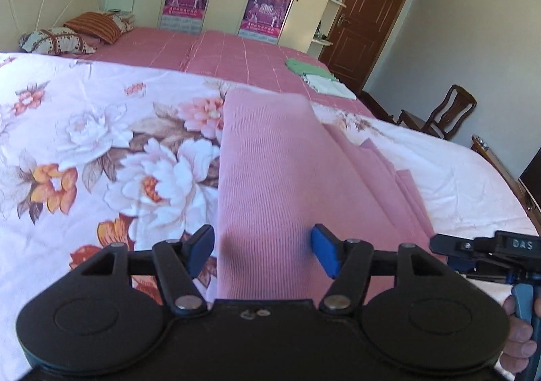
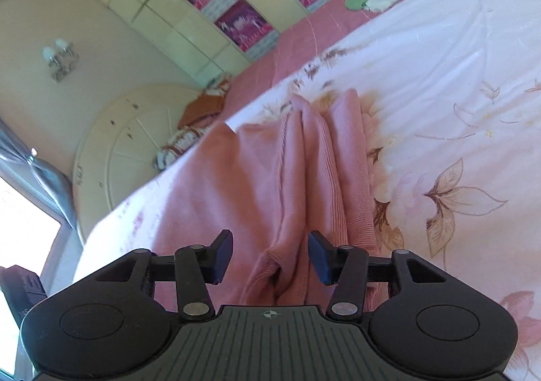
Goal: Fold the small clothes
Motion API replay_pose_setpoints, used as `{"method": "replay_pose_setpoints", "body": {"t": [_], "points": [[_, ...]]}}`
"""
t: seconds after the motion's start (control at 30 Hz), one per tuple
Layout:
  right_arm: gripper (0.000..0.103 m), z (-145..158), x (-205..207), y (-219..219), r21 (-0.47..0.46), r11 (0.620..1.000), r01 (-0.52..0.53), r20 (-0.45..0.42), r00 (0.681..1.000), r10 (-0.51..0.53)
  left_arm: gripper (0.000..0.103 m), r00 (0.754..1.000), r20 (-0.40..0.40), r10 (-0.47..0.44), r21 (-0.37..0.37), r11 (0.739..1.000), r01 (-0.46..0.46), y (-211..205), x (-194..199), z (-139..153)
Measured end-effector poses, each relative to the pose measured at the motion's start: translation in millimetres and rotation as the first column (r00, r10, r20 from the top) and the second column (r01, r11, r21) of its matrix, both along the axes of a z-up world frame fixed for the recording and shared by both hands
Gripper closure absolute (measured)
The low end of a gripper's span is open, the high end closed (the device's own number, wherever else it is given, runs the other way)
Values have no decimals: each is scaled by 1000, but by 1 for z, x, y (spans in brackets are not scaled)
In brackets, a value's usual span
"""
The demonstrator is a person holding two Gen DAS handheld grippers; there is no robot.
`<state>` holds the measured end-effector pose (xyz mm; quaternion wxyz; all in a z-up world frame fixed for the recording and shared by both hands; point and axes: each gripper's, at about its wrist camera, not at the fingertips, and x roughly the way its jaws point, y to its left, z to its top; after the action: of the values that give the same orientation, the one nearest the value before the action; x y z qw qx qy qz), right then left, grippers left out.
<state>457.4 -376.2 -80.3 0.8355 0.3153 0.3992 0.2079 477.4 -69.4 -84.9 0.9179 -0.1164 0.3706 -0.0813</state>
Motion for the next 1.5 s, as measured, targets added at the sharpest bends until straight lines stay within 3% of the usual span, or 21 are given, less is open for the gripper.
{"method": "replay_pose_setpoints", "body": {"t": [0.1,0.23,0.3,0.4,0.6,0.63,0.67,0.8,0.9,0.97,1.03,1.1,1.13,1.17,1.23,1.3,1.4,1.5], "points": [[53,-11,10,11,-58,997,-43,-40,998,41,43,1000,23,-12,-31,999,13,6,-8,2],[53,-10,17,24,-99,992,-73,-25,997,71,43,997,82,10,-111,994,-1,25,-7,11],[54,-10,19,27,-107,991,-78,-25,997,76,43,997,70,23,-139,990,-13,35,4,11],[70,-8,21,34,-163,981,-103,-25,995,100,43,1000,24,13,-131,991,-9,39,20,3],[70,-8,27,49,-232,965,-122,-26,993,119,41,1000,16,12,-144,990,-10,41,29,-4],[77,-6,27,53,-259,958,-125,-11,992,127,42,1000,14,11,-143,990,-8,40,30,-5],[92,-3,26,57,-296,946,-133,11,990,142,42,1000,11,9,-142,990,-7,39,31,-5],[93,18,13,60,-369,924,-97,127,980,154,43,999,-18,-28,-129,991,25,29,37,-9],[93,41,-1,40,-352,935,-43,186,976,115,40,997,-22,-70,-109,992,67,11,40,-6],[93,44,-9,26,-355,934,-26,189,977,99,35,994,-62,-89,8,996,90,-11,44,-12],[93,23,-4,19,-386,922,-36,128,988,92,34,990,-96,-101,-6,995,100,-20,49,-20],[93,-8,7,14,-357,932,-62,33,996,79,35,991,-95,-95,-10,995,95,-20,49,-18],[92,-10,6,9,-323,945,-50,52,996,70,37,991,-84,-101,-8,995,101,-18,48,-15],[89,-7,5,4,-293,955,-38,52,997,56,39,992,-68,-108,-11,994,108,-15,46,-13],[51,3,3,-5,-273,962,27,92,996,-1,43,993,-34,-114,-28,993,114,-7,44,-9],[50,8,7,-15,-223,973,53,138,990,-22,43,995,-16,-100,-41,994,99,0,50,-6],[51,7,35,-24,-161,984,74,111,992,-57,45,997,-9,-76,-55,996,75,6,64,-3],[70,3,64,-25,-136,988,70,91,994,-58,45,997,-10,-78,-38,996,77,4,79,-2]]}}
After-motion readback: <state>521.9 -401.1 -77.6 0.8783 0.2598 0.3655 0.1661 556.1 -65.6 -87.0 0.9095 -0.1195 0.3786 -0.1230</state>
